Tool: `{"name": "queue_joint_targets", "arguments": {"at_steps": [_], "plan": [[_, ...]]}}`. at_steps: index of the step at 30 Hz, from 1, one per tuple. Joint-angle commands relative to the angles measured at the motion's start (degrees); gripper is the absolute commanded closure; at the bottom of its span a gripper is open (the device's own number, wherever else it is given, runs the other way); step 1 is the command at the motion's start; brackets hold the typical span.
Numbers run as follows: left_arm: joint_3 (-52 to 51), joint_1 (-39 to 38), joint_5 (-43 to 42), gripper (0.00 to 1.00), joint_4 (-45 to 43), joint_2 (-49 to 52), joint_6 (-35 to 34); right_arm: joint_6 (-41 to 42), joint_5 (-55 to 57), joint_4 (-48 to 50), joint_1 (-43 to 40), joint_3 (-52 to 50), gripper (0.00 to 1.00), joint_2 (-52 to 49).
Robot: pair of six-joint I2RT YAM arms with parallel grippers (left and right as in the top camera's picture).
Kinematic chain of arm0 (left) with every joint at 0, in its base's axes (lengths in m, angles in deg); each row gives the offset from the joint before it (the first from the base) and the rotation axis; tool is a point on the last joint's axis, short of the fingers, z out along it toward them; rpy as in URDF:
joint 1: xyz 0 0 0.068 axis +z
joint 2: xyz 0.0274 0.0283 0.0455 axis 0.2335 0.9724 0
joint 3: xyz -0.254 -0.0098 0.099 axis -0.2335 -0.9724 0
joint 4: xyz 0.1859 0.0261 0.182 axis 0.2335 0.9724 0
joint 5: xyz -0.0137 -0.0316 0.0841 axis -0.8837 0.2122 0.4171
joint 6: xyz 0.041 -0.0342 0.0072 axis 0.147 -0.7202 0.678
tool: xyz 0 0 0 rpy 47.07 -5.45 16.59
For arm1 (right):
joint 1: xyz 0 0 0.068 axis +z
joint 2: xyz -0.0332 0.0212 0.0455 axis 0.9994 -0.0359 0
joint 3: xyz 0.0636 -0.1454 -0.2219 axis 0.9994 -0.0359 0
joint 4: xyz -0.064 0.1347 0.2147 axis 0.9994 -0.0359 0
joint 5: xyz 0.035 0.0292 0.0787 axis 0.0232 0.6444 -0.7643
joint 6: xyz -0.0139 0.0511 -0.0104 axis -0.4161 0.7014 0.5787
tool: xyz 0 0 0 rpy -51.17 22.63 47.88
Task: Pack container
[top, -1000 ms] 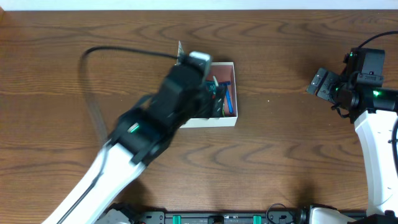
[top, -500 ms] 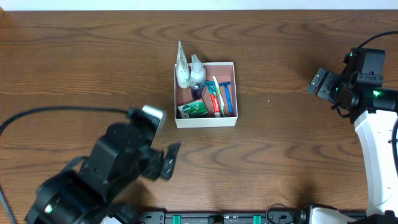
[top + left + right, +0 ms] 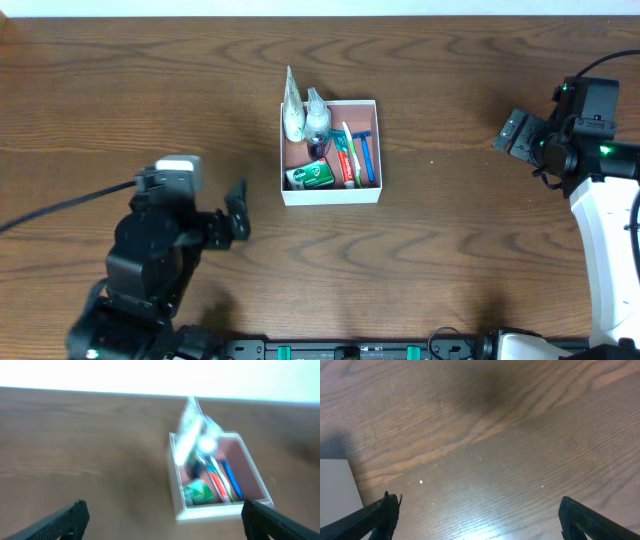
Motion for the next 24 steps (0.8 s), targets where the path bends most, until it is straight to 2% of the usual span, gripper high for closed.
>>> {"name": "queue_joint_targets", "arguments": {"at_steps": [1,6,10,16,24], "plan": [[-10.32,5.6,-0.04,0.02,-10.43,-5.77,-0.81,0.59,0.09,-0.11,-0.2,0.35,0.01,0.09],[-25.62,9.97,-1.11,0.02,-29.24,-14.23,-0.81,0.59,0.09,-0.11,-0.2,0.35,0.01,0.09],[-36.04,12.94,-2.51,0.02,-39.12,-21.38,-1.03,0.59,0.09,-0.11,-0.2,0.35,0.01,0.09],[-46.34,17.55,-5.51,0.02,-40.65,-31.95,-3.32,0.59,0.09,-0.11,-0.2,0.35,0.01,0.09],[-52.37,19.74,-5.44,0.02,-37.66,-36.17,-4.42,0.59,0.09,-0.11,-0.2,0.35,0.01,0.09]]}}
